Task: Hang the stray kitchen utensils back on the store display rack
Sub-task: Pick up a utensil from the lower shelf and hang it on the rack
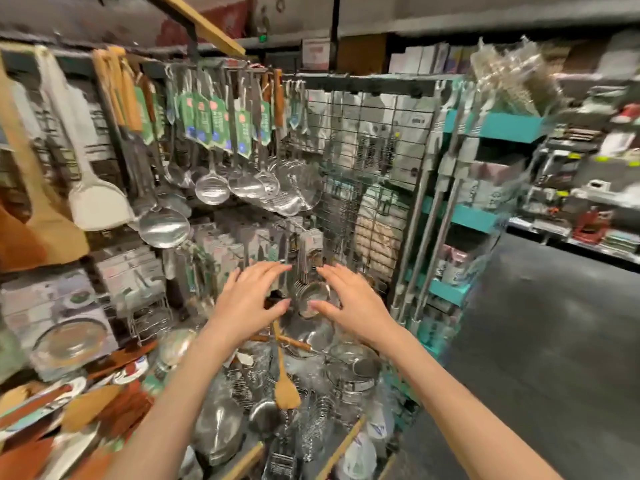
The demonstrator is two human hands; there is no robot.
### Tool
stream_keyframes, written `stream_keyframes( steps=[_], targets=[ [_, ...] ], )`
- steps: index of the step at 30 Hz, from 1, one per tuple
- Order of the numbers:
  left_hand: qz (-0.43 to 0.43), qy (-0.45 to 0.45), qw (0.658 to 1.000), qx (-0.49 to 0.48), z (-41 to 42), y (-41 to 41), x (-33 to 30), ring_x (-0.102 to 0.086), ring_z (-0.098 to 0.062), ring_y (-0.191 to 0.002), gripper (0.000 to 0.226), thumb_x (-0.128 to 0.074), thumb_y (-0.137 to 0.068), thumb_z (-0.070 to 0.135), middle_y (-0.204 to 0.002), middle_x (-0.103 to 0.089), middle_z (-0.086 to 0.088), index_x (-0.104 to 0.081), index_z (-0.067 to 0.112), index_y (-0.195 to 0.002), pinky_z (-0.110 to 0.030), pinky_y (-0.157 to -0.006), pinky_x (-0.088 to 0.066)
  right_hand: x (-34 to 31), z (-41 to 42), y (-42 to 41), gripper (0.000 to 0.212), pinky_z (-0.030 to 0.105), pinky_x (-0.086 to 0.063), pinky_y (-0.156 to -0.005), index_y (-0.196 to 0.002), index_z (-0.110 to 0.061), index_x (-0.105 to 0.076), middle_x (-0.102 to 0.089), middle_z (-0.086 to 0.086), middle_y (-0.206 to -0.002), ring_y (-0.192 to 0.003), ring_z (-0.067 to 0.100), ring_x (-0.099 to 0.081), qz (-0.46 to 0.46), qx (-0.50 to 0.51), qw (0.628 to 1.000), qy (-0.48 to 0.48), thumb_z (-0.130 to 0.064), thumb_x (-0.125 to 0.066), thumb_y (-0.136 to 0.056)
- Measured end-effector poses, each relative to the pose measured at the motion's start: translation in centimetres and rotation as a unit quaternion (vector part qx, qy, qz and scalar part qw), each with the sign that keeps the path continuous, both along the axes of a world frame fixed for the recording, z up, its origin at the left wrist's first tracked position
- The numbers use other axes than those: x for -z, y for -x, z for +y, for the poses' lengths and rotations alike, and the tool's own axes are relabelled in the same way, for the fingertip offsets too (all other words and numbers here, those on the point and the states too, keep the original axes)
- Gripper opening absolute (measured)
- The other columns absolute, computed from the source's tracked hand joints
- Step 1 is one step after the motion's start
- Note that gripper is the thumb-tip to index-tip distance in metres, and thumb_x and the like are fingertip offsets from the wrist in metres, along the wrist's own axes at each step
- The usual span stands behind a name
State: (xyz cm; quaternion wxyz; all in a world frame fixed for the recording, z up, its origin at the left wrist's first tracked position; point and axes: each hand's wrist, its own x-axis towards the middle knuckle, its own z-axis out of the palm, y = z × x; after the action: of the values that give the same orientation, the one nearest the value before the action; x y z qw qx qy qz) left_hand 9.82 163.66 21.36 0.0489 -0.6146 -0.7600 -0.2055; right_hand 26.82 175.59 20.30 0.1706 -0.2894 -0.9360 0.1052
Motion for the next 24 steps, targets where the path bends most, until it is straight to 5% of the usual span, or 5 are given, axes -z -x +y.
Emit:
stream_keyframes(
  steps=[9, 24],
  targets=[
    [0.004, 0.005, 0.985, 0.174, 15.1, -20.8, 2.5, -0.028, -0.011, -0.138, 0.06, -0.051, -0.089, 0.044, -0.148, -0.035, 0.009, -0.028, 0.031, -0.143, -0.04, -0.114, -0.022, 1.9, 9.2, -23.4, 0.071, 0.043, -0.01, -0.118, -0.149, -0.022, -0.021, -0.019, -0.004, -0.157, -0.145, 0.014, -0.01, -0.036, 0.158, 0.987, 0.0, -0.057, -0.043, -0.091],
    [-0.023, 0.027, 0.968, 0.249, 39.0, -49.0, 5.9, -0.019, -0.014, -0.143, 0.064, -0.05, -0.089, 0.048, -0.153, -0.026, 0.01, -0.024, 0.034, -0.146, -0.041, -0.114, -0.014, 4.6, 28.0, -53.1, 0.074, 0.04, -0.004, -0.117, -0.15, -0.023, -0.016, -0.012, -0.006, -0.158, -0.146, 0.011, -0.004, -0.076, 0.286, 0.955, 0.015, -0.061, -0.037, -0.091]
  ],
)
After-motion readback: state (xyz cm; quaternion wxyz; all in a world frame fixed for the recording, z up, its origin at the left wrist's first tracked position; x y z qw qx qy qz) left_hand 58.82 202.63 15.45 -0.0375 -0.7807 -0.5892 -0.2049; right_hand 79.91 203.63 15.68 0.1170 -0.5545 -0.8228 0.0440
